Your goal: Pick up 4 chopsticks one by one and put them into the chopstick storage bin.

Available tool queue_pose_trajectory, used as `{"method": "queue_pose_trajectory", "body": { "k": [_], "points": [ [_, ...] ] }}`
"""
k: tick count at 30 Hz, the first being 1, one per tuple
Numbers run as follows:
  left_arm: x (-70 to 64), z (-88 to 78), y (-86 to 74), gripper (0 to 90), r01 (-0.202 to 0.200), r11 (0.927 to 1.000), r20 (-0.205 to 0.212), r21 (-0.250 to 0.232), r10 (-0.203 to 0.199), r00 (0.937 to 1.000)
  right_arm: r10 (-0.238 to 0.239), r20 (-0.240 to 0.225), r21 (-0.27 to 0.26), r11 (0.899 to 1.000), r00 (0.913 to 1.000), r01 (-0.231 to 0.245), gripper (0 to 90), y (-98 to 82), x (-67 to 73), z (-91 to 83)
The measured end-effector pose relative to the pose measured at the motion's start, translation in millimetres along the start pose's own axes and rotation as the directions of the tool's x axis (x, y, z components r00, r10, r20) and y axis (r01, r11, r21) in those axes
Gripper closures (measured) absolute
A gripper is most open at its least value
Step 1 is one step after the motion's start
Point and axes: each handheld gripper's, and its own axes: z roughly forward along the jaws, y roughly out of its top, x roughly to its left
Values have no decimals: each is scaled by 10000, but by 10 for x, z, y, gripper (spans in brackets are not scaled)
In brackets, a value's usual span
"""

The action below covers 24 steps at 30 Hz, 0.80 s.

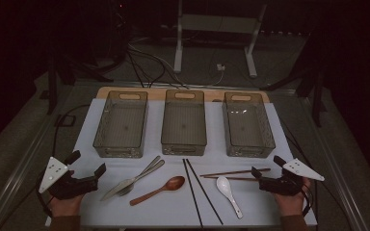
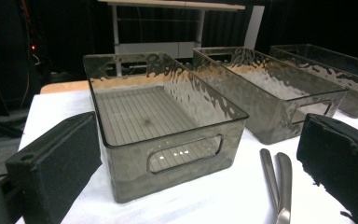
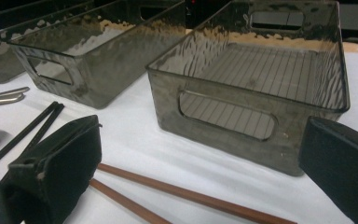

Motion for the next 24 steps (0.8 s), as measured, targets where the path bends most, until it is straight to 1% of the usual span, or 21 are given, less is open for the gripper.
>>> {"method": "queue_pose_trajectory", "body": {
  "k": [5,6,7,9,10,13,15,17,18,19,24],
  "points": [
    [2,2,-1,6,-14,9999,-70,108,15,10000,21,-2,86,10000,10000,-21,0,-2,11,2],
    [1,1,0,6,4,9999,-127,146,-2,9999,0,-23,116,9999,10000,0,0,-2,10,7],
    [1,-2,0,6,10,9998,-218,175,-6,9998,75,-63,278,9996,10000,-73,0,2,15,13],
    [4,-12,-2,6,97,9999,-297,127,-93,9995,144,-100,332,9993,9998,-141,0,6,17,16],
    [6,-16,-2,6,104,9998,-380,155,-98,9992,209,-153,453,9988,9997,-202,0,27,25,14],
    [8,-21,-3,6,124,9998,-479,180,-116,9988,307,-248,541,9981,9992,-294,0,86,47,-3],
    [6,-18,-5,6,102,9997,-485,233,-91,9988,279,-270,614,9978,9992,-262,0,135,69,-12],
    [-3,-12,-10,6,25,9995,-538,301,-9,9986,273,-422,706,9972,9987,-243,0,183,93,-12],
    [-7,-7,-12,6,7,9995,-543,322,10,9985,273,-422,706,9972,9987,-243,0,183,93,-12],
    [-10,-4,-14,6,-6,9994,-556,352,26,9984,271,-484,870,9959,9985,-229,0,229,129,-4],
    [-13,3,-27,6,-71,9990,-592,441,97,9982,155,-709,1534,9882,9974,-44,0,336,241,76]
  ]
}}
